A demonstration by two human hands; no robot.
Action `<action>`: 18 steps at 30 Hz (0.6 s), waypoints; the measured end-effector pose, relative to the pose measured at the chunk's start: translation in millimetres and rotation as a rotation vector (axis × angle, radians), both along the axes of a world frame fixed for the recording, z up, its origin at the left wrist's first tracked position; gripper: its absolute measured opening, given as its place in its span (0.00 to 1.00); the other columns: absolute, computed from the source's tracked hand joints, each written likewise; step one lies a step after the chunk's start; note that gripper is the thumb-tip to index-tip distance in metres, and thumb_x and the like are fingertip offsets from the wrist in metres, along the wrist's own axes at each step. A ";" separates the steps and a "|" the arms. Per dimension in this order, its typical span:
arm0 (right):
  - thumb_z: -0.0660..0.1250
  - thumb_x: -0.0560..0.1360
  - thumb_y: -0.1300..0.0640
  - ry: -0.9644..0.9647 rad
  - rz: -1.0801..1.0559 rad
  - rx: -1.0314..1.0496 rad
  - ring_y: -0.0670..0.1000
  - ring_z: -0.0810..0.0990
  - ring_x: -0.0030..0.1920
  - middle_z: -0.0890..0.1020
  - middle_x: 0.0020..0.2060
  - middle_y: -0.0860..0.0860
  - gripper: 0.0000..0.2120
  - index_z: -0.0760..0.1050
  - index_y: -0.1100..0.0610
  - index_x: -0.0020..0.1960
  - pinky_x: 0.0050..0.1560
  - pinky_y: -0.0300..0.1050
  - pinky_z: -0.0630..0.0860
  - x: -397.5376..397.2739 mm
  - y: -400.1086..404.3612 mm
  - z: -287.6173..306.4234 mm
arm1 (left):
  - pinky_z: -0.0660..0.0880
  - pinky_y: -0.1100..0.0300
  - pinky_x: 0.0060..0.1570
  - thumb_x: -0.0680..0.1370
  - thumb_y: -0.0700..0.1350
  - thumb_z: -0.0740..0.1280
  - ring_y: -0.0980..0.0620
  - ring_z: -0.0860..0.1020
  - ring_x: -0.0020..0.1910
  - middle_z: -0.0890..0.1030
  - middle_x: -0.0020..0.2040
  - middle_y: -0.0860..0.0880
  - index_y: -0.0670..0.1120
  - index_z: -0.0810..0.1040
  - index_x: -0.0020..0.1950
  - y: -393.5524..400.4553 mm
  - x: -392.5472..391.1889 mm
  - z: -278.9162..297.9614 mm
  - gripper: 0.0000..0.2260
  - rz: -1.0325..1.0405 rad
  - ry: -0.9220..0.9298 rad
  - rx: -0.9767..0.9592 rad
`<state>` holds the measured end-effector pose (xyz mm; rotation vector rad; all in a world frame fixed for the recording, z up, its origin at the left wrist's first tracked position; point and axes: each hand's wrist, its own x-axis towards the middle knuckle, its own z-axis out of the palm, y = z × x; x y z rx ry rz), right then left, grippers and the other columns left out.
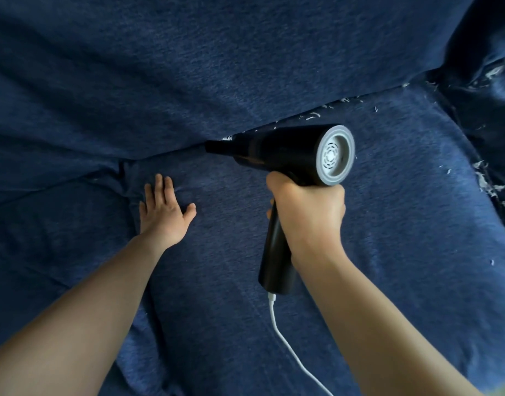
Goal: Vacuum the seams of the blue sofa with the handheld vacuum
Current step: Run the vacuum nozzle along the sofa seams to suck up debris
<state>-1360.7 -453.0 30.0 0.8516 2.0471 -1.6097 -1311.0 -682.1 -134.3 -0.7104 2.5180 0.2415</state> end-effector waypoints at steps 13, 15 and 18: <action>0.72 0.60 0.49 0.032 -0.012 0.034 0.58 0.86 0.38 0.85 0.31 0.54 0.13 0.80 0.60 0.36 0.45 0.58 0.85 3.2 23.2 6.0 | 0.45 0.39 0.74 0.80 0.60 0.57 0.37 0.41 0.77 0.39 0.79 0.44 0.47 0.40 0.79 11.2 -17.3 10.8 0.37 -0.069 0.035 -0.030; 0.72 0.59 0.50 0.050 -0.032 0.056 0.60 0.86 0.38 0.85 0.31 0.55 0.14 0.79 0.60 0.36 0.43 0.60 0.84 0.1 33.2 8.3 | 0.43 0.36 0.73 0.80 0.61 0.55 0.38 0.39 0.77 0.37 0.79 0.46 0.51 0.38 0.79 24.3 -26.9 13.0 0.36 -0.130 0.040 0.010; 0.71 0.58 0.50 0.045 -0.051 0.045 0.62 0.86 0.39 0.84 0.31 0.56 0.14 0.79 0.60 0.36 0.45 0.61 0.84 -7.0 41.9 7.7 | 0.39 0.31 0.69 0.78 0.66 0.53 0.38 0.35 0.76 0.32 0.78 0.48 0.56 0.34 0.77 50.8 -40.0 13.4 0.38 -0.136 -0.028 0.073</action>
